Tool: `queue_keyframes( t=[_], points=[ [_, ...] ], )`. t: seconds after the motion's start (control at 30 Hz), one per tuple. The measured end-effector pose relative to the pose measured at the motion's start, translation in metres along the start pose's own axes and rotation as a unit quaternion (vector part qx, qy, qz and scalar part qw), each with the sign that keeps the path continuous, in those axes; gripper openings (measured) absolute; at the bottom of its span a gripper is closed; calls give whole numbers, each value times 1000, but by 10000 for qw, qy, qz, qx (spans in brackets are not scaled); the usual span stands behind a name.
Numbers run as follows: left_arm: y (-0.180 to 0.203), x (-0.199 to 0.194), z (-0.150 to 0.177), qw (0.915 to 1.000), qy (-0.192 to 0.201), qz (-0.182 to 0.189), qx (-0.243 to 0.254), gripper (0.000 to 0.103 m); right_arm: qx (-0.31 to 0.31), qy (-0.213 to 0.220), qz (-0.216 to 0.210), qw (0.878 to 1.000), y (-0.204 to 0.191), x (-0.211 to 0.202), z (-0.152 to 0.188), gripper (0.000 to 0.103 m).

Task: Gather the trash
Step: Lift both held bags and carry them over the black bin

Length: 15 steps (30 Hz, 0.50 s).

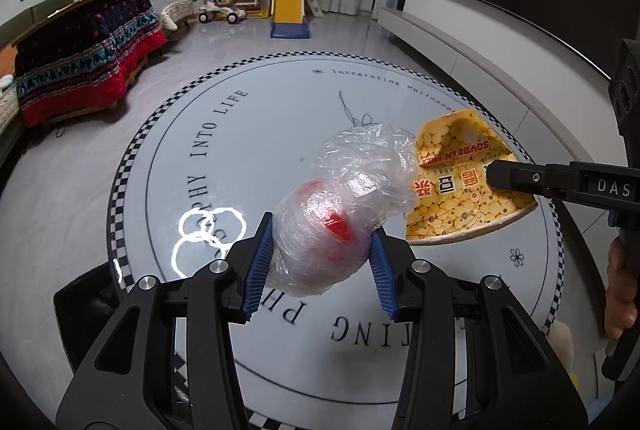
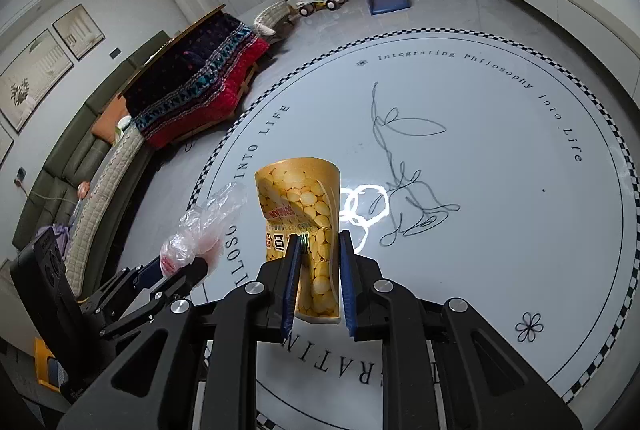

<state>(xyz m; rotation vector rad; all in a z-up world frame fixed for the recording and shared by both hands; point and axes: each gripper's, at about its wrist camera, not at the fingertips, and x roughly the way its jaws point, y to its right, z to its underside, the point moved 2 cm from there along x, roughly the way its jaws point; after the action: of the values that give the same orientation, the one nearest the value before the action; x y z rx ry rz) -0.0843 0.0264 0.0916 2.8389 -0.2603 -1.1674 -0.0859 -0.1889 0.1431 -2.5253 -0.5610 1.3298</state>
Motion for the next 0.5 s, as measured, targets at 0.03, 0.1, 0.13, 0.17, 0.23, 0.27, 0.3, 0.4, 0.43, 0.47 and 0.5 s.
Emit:
queue_keyframes(
  t=[0.03, 0.1, 0.13, 0.17, 0.23, 0.27, 0.3, 0.4, 0.43, 0.47, 0.5],
  points=[
    [-6, -6, 5, 10000, 32, -51, -29, 45, -53, -25, -39, 10000, -8, 1, 5, 20],
    [-17, -17, 15, 9998, 66, -107, -125, 45, -167, -77, -132, 9997, -26, 5, 15, 20],
    [-23, -24, 21, 9997, 76, -127, -193, 45, -234, -104, -173, 9995, -34, 6, 19, 20],
    [-29, -28, 25, 9996, 81, -148, -248, 45, -307, -137, -223, 9992, -43, 9, 23, 20],
    [-41, -40, 37, 9991, 118, -252, -325, 45, -436, -201, -328, 9983, -60, 14, 31, 20],
    [-47, -46, 41, 9987, 140, -324, -354, 45, -500, -237, -380, 9977, -69, 16, 35, 20],
    [-53, -51, 45, 9983, 165, -392, -394, 45, -572, -282, -438, 9970, -79, 19, 39, 20],
    [-75, -69, 56, 9966, 234, -538, -575, 45, -761, -395, -595, 9945, -103, 28, 52, 20],
    [-82, -74, 59, 9960, 259, -589, -628, 45, -826, -434, -647, 9935, -112, 30, 56, 20],
    [-89, -79, 62, 9952, 276, -643, -686, 45, -890, -467, -692, 9925, -120, 32, 59, 20],
    [-97, -84, 65, 9943, 297, -696, -757, 45, -945, -499, -737, 9915, -128, 35, 62, 20]
  ],
)
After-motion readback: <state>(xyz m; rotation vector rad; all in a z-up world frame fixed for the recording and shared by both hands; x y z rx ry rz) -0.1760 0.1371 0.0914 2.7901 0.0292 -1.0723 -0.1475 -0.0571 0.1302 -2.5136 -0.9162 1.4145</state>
